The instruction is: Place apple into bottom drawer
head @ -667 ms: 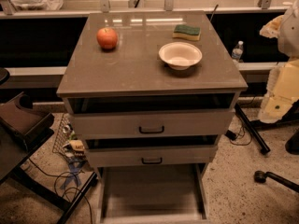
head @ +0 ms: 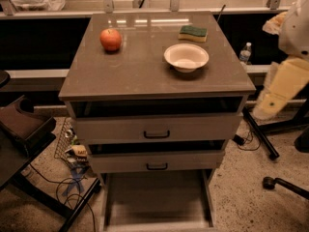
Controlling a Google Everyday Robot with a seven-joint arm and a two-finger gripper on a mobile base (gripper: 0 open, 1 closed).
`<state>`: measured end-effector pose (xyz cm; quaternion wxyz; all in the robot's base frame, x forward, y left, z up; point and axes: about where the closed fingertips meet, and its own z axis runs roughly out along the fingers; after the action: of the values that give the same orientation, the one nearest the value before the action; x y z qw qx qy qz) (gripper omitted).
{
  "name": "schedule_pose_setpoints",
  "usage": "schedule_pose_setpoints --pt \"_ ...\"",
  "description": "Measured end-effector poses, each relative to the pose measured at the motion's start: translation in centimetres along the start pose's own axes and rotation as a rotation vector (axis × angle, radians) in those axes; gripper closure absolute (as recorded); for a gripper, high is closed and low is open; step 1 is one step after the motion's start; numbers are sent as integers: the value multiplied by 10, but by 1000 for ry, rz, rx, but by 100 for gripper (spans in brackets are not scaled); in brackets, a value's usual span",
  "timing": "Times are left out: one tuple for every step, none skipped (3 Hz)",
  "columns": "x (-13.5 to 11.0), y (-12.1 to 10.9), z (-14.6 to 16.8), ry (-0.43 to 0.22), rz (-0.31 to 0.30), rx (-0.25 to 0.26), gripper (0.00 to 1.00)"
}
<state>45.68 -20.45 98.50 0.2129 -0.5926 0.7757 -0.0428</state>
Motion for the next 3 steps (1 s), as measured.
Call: schedule_pose_setpoints --pt "-46 -41 30 -191 48 54 0" --pt "-92 -78 62 -381 126 81 0" --pt "-131 -109 81 -537 204 122 0"
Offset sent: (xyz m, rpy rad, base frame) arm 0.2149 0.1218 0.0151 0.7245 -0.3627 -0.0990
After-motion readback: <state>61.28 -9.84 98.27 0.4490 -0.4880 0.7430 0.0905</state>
